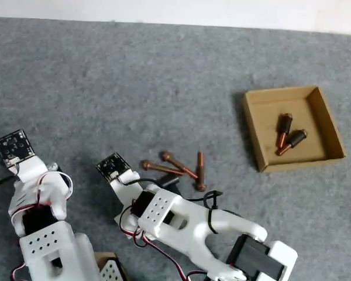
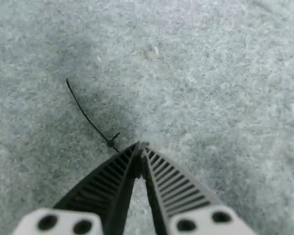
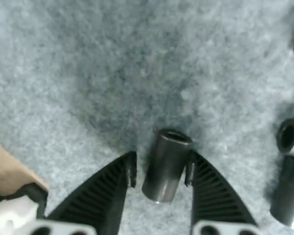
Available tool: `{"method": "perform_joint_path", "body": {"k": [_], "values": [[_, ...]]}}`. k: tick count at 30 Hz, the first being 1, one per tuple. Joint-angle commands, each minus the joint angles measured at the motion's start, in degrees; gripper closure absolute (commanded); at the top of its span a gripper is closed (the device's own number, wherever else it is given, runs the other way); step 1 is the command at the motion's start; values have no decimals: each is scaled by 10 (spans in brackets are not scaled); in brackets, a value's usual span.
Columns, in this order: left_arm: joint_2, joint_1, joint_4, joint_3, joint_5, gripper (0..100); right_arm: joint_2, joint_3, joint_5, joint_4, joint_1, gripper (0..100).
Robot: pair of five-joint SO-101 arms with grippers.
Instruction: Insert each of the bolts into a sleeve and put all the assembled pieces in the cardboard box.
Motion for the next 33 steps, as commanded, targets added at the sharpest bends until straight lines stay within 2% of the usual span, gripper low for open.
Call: {"method": "perform_joint_path", "body": {"k": [1, 10, 14, 16, 18, 22, 27, 33], "values": [[-9, -4, -11, -3, 4, 995, 2, -3, -5, 4, 8, 843], [-9, -4, -11, -3, 4, 995, 2, 0, -5, 4, 8, 845], [-9, -4, -11, -3, 4, 995, 1, -1, -1, 7, 2, 947], [-9, -4, -11, -3, 4, 995, 0, -3, 25, 7, -4, 995], [-9, -4, -11, -3, 4, 995, -2, -3, 70, 7, -9, 993], [-9, -4, -11, -3, 4, 995, -4, -3, 81, 7, -8, 994], [-9, -5, -11, -3, 4, 995, -7, -3, 89, 7, 30, 995], [-9, -7, -11, -3, 4, 995, -102, 2, 155, 7, 112, 995]]}}
